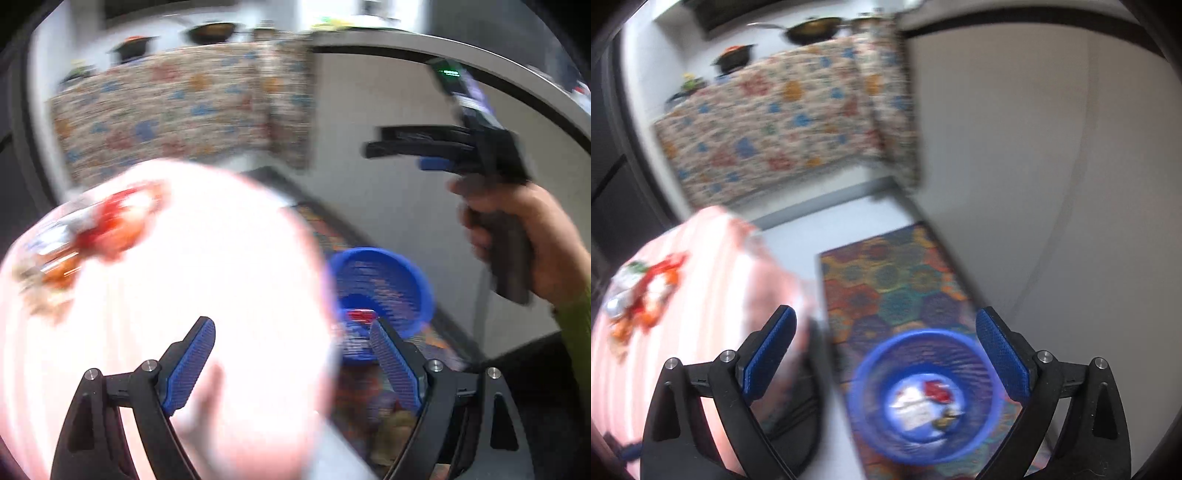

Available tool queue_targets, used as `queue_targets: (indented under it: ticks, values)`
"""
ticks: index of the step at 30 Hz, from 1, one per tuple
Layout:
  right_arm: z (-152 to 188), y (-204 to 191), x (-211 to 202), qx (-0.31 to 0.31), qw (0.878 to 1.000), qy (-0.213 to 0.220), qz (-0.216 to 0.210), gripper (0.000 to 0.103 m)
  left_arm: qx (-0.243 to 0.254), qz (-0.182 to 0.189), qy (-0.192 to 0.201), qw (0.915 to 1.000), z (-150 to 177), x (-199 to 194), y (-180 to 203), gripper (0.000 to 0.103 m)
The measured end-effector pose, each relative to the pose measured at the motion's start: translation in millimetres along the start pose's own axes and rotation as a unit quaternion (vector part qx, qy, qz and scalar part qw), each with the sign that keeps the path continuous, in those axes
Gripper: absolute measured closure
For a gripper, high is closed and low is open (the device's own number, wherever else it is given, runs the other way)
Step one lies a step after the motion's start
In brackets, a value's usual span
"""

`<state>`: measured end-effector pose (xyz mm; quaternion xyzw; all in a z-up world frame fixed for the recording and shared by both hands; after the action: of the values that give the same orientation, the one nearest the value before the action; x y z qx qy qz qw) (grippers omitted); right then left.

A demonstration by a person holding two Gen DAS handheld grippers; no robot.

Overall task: Collect trash
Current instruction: 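Move both tools back over the table toward the remaining trash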

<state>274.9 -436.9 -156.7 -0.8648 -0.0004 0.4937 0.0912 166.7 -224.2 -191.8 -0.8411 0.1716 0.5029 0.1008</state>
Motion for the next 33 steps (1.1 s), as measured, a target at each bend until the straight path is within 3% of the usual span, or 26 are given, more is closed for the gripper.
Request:
queue_targets:
  ticks: [4, 6, 12, 14, 17, 23, 28, 33]
  values:
    - [23, -108, 22, -0.086, 0.994, -0.03, -0.064, 0.004, -0.086, -0.091, -0.021, 0.9919, 22, 0, -86, 0.015]
    - [41, -156, 37, -0.128, 0.987, -0.051, -0.084, 0.004, -0.124, -0.111, -0.032, 0.9855, 32, 1, -118, 0.015]
    - [89, -248, 82, -0.265, 0.959, -0.089, -0.046, 0.004, -0.209, -0.135, -0.05, 0.9672, 63, 1, -195, 0.015]
    - [94, -262, 85, -0.297, 0.951, -0.077, -0.024, 0.003, -0.228, -0.13, -0.049, 0.9636, 65, 2, -210, 0.015]
    - [95, -267, 90, -0.295, 0.952, -0.076, -0.038, 0.001, -0.252, -0.118, -0.043, 0.9595, 56, 4, -228, 0.015]
    - [95, -271, 95, -0.287, 0.953, -0.083, -0.048, 0.0, -0.299, -0.087, 0.009, 0.9503, 4, 0, -255, 0.015]
    - [94, -273, 93, -0.288, 0.953, -0.083, -0.048, 0.0, -0.292, -0.131, -0.028, 0.947, -17, 36, -266, 0.015]
    - [95, -273, 92, -0.288, 0.953, -0.083, -0.049, 0.0, -0.289, -0.15, -0.055, 0.9439, 8, 42, -279, 0.015]
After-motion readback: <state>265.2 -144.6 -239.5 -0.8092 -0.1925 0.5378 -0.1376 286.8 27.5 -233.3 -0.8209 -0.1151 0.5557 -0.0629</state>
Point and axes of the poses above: each gripper's, at about its wrist camera, not at the fingertips, and x roughly the way its jaws point, y to its right, z to its underside, the point moved 9 cm from there along x, roughly the way its jaws point, and after that the axes turned 15 degrees about -y, right-handed, at the moved point
